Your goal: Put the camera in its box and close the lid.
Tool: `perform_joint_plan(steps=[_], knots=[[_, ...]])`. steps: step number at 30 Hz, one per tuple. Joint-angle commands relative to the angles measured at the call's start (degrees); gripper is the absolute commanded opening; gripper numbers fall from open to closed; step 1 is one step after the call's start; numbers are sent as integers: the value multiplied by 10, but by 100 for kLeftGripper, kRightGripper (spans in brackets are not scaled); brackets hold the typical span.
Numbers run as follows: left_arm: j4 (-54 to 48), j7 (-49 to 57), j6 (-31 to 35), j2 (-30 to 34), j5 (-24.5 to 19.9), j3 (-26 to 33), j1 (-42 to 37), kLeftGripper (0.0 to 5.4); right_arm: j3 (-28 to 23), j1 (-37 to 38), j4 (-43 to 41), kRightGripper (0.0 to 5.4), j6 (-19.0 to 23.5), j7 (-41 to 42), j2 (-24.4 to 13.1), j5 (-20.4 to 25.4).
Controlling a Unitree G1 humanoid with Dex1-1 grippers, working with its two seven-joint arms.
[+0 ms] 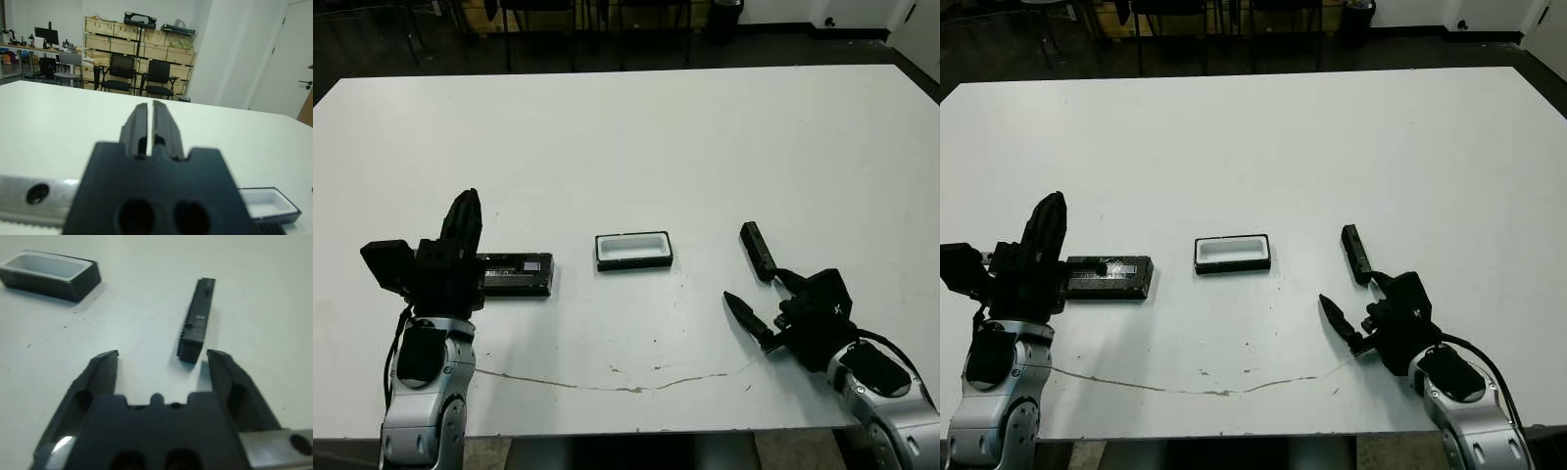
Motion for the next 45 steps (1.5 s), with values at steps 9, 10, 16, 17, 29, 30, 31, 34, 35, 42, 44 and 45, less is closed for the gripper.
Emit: perform_joint_plan(steps=[9,10,16,17,29,30,31,34,35,42,44,45], knots=[[-3,2,12,5,0,-1,13,0,2,-13,48,192,37,-30,27,-2],[-3,2,11,5,0,-1,14,0,2,-16,50,171,41,-34,29,-3],[-2,-2,8,8,0,-1,16,0,7,-26,84,65,3,-64,41,-34],[-3,-1,7,8,2,-2,17,0,8,-25,79,64,-5,-65,41,-37],[-3,-4,11,6,-9,-1,19,0,-1,-25,123,0,-88,-97,71,-63],[-2,-4,11,6,-8,-1,19,0,-4,-24,127,0,-96,-102,76,-62],[-2,-3,12,5,-7,-1,19,0,-5,-23,133,0,-110,-106,80,-64],[-3,-1,16,6,-5,-1,18,0,-9,-20,158,0,-173,-108,87,-73],[-3,-1,17,6,-4,-1,18,0,-10,-19,166,0,-192,-105,87,-73],[-1,-3,14,7,-1,-2,17,0,-13,-31,187,0,-315,-84,58,-100],[-2,-2,15,8,2,-3,17,0,-18,-40,185,0,-366,-75,44,-112],[-2,-3,14,8,1,-3,16,0,-21,-46,186,0,-392,-72,37,-120]])
